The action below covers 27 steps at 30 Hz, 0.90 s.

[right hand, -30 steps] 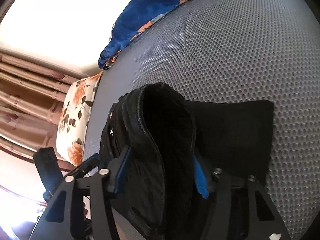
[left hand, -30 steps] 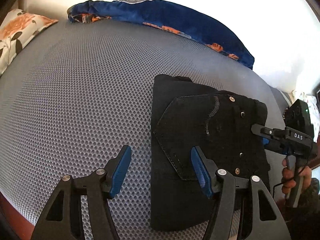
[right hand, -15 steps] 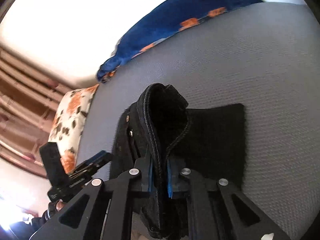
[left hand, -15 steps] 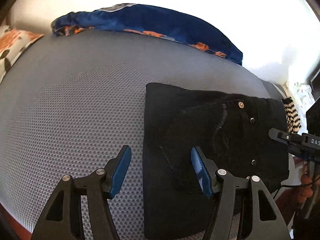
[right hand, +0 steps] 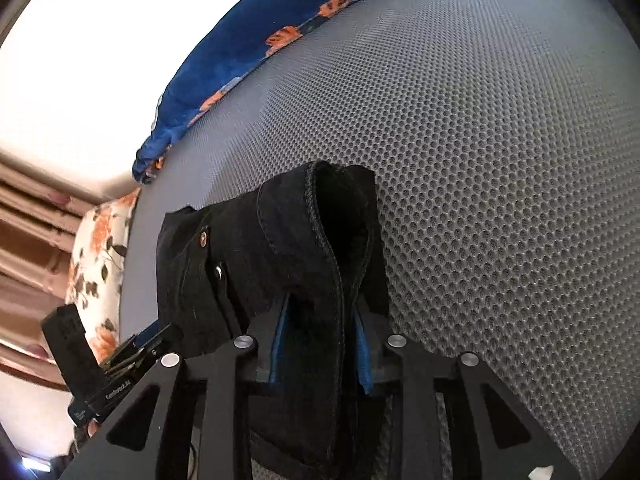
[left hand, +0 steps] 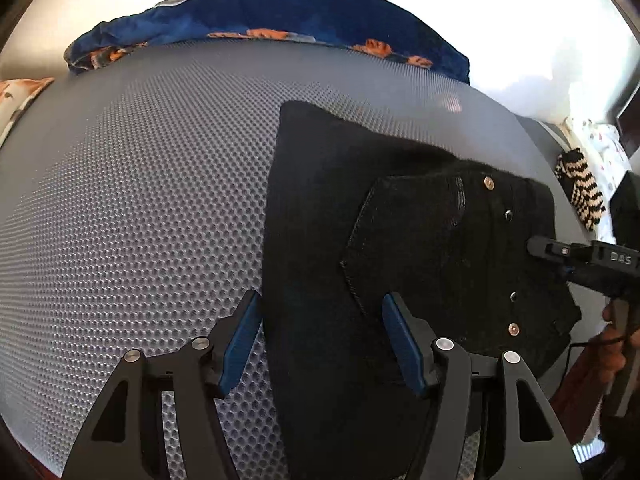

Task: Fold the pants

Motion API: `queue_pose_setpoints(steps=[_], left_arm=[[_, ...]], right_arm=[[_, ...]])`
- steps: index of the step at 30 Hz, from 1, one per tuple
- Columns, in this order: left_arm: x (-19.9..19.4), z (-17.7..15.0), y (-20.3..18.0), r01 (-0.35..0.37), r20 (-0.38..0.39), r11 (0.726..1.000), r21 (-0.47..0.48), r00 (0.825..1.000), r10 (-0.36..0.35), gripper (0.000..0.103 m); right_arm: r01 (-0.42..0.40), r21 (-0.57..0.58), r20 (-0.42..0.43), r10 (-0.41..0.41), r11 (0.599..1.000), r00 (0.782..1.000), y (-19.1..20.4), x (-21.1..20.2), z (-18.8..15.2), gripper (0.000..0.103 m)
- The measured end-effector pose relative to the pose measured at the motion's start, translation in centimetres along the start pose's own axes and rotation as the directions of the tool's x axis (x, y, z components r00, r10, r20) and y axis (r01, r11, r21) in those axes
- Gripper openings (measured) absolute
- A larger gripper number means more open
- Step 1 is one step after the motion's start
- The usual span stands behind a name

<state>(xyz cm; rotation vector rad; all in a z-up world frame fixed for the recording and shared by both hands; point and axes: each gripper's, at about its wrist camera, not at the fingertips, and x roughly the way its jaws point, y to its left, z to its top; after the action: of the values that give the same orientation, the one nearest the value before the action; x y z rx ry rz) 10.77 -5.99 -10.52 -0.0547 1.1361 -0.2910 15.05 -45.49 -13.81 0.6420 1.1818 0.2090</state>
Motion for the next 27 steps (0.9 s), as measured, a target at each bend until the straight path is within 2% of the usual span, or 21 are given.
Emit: queue_pose_setpoints(steps=[5,16,27], left_arm=[[0.1,-0.2,-0.2,0.004,-0.002,1.000,0.002,1.000,-0.004,0.065],[-1.2,-1.5,-0.4,-0.001,-0.001,1.000,0.017,1.000,0.001,0.065],[-1.8,-4.3,-0.7,-0.018,0.005,0.998,0.060,1.000,0.017,0.065]], right_arm=[[0.039,-0.030,-0.012,-0.039,0.999,0.999,0.7,-1.2,-1.5,0.032],[0.123,-0.097,-0.019,-0.125,0.988,0.992,2.3,-2.8,-5.0,0.033],[0.134,-0.095,-0.012,-0.136,0.986,0.991,1.9,-3.1,-6.9,0.034]])
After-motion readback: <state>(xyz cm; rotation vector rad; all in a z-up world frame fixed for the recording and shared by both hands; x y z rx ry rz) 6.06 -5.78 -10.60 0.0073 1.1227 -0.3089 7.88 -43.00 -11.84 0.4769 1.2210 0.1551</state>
